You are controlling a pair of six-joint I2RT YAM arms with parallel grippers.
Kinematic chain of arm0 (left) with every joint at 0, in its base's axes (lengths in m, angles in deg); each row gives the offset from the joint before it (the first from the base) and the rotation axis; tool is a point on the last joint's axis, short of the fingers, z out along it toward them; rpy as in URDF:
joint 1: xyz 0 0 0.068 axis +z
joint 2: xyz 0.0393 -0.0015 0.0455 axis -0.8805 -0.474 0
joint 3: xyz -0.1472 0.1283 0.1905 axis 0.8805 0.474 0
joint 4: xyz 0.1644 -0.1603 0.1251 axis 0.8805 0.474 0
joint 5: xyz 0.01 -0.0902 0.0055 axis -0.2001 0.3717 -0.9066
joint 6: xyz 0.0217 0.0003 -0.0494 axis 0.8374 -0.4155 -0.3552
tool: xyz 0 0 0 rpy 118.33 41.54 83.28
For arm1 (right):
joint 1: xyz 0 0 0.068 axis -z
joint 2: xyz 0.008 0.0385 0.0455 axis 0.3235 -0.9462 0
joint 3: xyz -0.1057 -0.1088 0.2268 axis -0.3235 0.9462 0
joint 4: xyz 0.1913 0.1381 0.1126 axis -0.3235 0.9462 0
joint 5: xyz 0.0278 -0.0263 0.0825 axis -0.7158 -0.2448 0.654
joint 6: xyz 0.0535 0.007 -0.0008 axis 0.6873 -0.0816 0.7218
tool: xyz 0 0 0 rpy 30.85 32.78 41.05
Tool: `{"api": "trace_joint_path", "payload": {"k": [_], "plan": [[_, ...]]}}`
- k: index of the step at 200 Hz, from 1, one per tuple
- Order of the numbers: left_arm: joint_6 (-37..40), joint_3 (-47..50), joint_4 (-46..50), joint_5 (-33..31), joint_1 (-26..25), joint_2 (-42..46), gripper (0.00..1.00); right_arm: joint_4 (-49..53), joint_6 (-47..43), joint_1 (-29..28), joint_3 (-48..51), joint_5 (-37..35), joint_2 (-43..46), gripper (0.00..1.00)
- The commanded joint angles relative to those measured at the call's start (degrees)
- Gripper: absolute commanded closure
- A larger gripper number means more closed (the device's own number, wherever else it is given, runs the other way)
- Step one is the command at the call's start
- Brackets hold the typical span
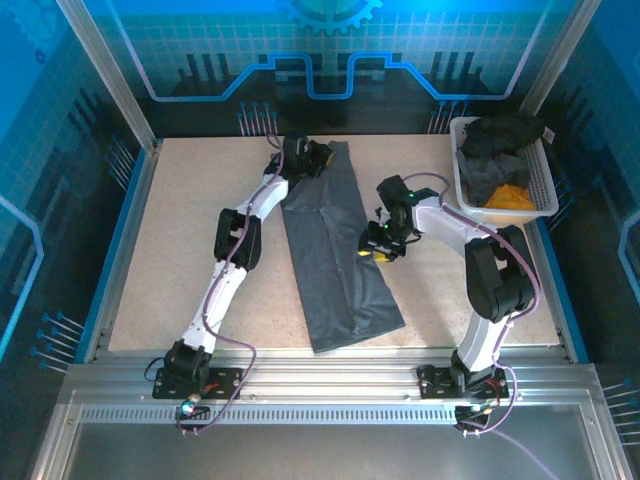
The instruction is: Fold and stack the t-shirts
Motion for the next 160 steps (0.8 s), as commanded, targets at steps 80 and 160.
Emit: {"api": "trace_joint_path", "payload": {"k": [80,160], "plan": [[6.19,38.76,6.91,-8.63,2.10,38.84,0.72,-1.56,-8.26,-1.74,-10.85,-2.42,-9.28,0.62],[6.83,39.75,12.77,-5.92,3.32,30.70,0.81,-1.56,-9.47,-1.44,-29.63,-0.92,-26.81,0.64]]}}
